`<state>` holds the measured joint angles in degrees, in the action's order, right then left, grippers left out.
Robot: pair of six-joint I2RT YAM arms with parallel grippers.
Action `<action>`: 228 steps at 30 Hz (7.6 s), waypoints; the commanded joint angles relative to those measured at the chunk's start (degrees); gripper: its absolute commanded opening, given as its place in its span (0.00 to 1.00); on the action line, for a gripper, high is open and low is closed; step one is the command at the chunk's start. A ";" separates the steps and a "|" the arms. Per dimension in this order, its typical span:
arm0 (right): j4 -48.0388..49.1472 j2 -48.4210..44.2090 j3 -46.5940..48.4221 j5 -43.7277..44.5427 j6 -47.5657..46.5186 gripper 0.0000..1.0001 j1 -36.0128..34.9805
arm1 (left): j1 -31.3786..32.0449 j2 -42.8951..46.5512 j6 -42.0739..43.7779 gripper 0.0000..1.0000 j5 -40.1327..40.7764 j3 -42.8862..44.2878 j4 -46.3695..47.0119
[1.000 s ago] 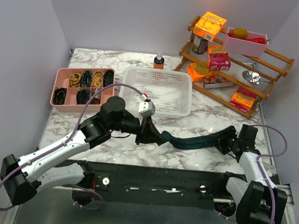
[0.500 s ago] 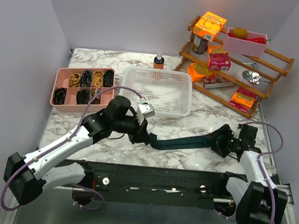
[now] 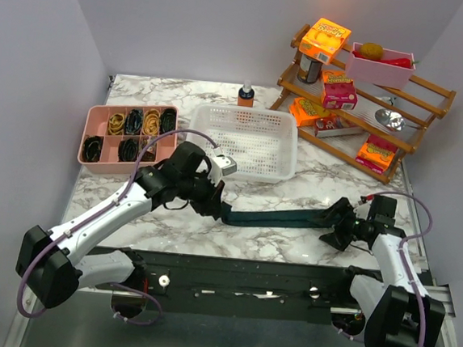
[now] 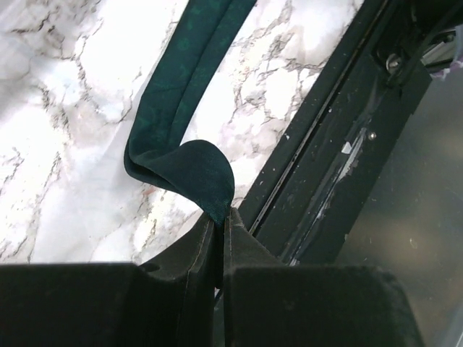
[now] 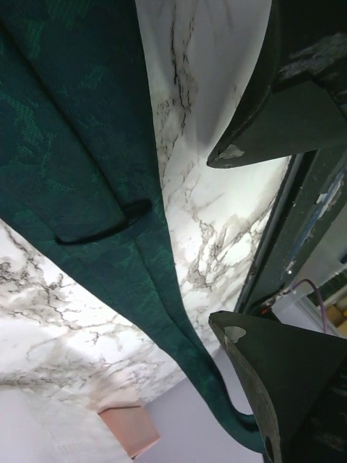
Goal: Roll the ties
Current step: Place the tie at the center of the board, then flatten out the tie at the center of the board.
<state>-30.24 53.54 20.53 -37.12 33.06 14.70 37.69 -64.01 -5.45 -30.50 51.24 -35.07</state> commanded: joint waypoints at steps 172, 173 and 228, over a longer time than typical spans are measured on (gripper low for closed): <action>7.56 35.49 24.47 51.27 -1.60 0.01 -60.49 | -26.25 10.92 -34.19 0.86 22.96 -17.13 8.08; 8.00 36.02 23.86 51.27 -1.33 0.01 -60.49 | -28.01 12.58 -34.53 0.86 21.29 -18.53 8.96; 16.53 70.74 71.75 34.31 -15.74 0.01 -78.24 | -31.72 18.92 -43.06 0.73 23.29 -36.83 21.62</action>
<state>-13.47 121.40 90.02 -4.19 18.22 -63.07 6.35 -45.23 -48.88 -7.97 15.38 -14.46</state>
